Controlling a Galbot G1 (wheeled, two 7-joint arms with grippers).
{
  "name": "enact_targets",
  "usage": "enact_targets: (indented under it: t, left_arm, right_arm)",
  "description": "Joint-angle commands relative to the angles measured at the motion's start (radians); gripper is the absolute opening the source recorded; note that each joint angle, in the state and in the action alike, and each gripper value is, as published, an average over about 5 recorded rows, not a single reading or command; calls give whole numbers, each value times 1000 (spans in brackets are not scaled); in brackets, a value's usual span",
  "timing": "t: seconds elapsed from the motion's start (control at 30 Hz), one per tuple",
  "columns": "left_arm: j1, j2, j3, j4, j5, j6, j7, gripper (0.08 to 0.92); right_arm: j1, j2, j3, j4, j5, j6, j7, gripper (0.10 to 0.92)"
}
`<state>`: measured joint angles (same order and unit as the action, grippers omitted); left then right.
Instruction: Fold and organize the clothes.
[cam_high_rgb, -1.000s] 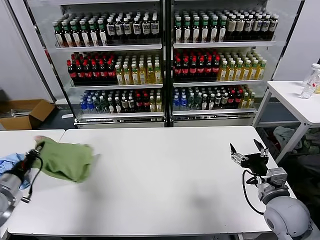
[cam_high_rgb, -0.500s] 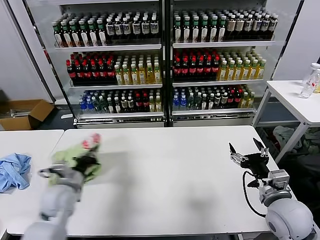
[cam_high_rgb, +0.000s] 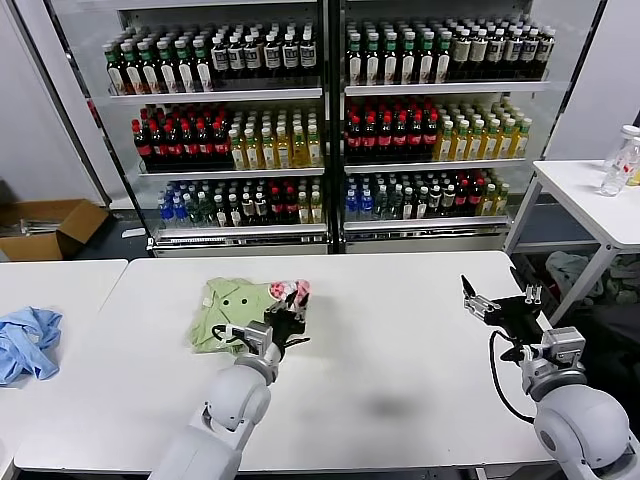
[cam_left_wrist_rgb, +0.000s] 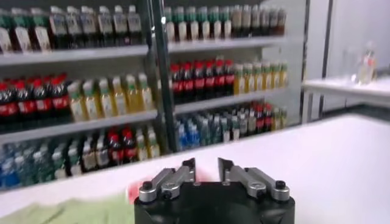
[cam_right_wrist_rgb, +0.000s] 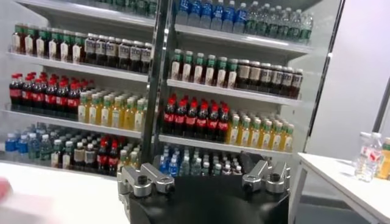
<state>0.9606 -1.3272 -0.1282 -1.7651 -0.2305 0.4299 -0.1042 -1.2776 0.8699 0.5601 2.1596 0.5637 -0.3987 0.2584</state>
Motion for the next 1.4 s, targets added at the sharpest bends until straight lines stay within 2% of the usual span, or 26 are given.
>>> enact_targets:
  t: [0.03, 0.33, 0.6, 0.87, 1.1, 1.2, 1.4]
  left_arm:
    - [40, 6, -6, -180, -140, -97, -154, 300]
    - [241, 119, -375, -220, -140, -178, -176, 577]
    - [358, 137, -467, -248, -158, -201, -176, 798]
    - [361, 130, -464, -255, -158, -199, -175, 823]
    - [361, 132, -462, -260, -159, -193, -173, 822]
    - [362, 134, -461, -262, -161, -189, -172, 823]
    - [351, 129, -450, -265, -166, -176, -172, 823]
  right_arm:
    - [146, 30, -202, -59, 65, -33, 20, 823]
    - [472, 270, -633, -310, 72, -89, 96, 823]
    - [576, 482, -752, -538, 179, -155, 127, 823]
    - [626, 606, -788, -712, 192, -178, 157, 823]
    - [646, 627, -772, -769, 245, -178, 211, 818]
    - [648, 616, -765, -763, 254, -179, 223, 771]
    - [642, 530, -747, -741, 266, -179, 240, 602]
